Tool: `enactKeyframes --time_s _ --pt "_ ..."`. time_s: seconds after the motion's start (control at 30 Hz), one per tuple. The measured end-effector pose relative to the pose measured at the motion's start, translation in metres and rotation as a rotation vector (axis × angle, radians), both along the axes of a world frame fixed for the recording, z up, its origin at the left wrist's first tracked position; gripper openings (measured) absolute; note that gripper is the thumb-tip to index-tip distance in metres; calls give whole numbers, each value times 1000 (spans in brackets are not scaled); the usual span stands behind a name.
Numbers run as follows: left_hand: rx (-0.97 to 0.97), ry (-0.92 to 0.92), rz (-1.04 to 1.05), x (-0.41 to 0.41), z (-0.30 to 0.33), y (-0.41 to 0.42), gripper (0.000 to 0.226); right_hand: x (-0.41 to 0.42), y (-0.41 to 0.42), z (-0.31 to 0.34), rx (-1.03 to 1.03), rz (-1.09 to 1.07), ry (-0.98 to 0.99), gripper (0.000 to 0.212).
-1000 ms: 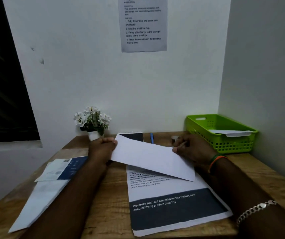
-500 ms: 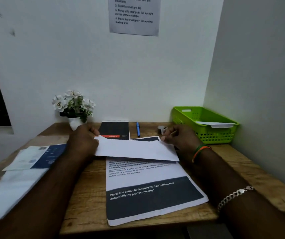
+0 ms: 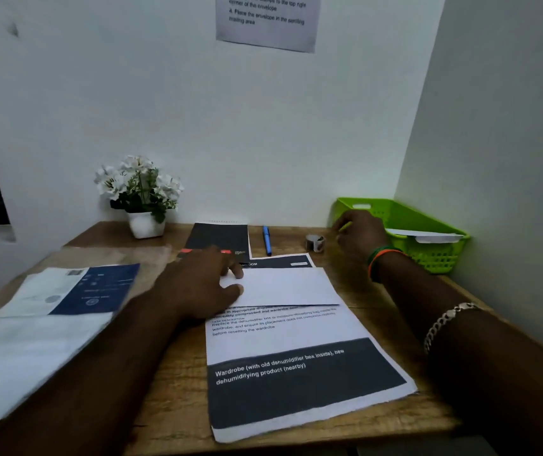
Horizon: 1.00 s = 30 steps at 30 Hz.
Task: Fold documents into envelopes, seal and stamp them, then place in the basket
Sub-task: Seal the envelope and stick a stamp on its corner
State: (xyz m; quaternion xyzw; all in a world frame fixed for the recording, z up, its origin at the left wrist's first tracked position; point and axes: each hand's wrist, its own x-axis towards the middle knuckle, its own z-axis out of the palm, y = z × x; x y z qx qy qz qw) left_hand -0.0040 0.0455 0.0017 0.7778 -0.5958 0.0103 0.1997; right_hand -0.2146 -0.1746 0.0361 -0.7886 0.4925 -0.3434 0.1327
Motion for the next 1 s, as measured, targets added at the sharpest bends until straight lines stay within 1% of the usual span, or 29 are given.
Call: enactKeyframes --time_s 0.1,0.17,0.27,0.37,0.43,0.5,0.57,0.63,0.7,0.77,0.8,0.87,0.93,1.0 --pt "-45 -75 -20 0 0 -4 25 6 -16 -10 -34 70 77 41" --pt "-104 -105 -38 -2 -1 -8 22 13 -22 -20 -42 152 130 43" --pt "-217 -111 -67 -3 -1 -17 16 22 -31 -31 21 263 152 27" --pt "-309 -84 -90 -8 -1 -25 12 19 -34 -38 -33 208 168 15" --pt "-424 -21 -106 -16 -2 -30 8 16 -31 -36 -58 231 101 10" --pt "-516 104 -110 -30 2 -40 12 12 -25 -29 -58 306 5 6" --pt "-521 283 -86 -40 9 -54 20 12 -15 -17 -34 385 -28 4" --pt "-471 524 -62 -49 19 -70 34 11 -4 -6 20 475 -23 4" --pt "-429 799 -79 -54 24 -79 46 10 10 2 129 627 -61 6" --pt "-395 1057 -166 -57 21 -82 48 7 21 5 251 706 -96 10" --pt "-370 1134 -221 -57 19 -82 43 6 25 6 299 717 -104 9" --pt "-351 1200 -271 -54 12 -81 33 6 28 6 344 720 -104 9" --pt "-384 1260 -257 -50 9 -80 28 9 30 7 333 716 -112 10" --pt "-405 1302 -227 -47 9 -81 28 12 31 7 289 717 -159 12"
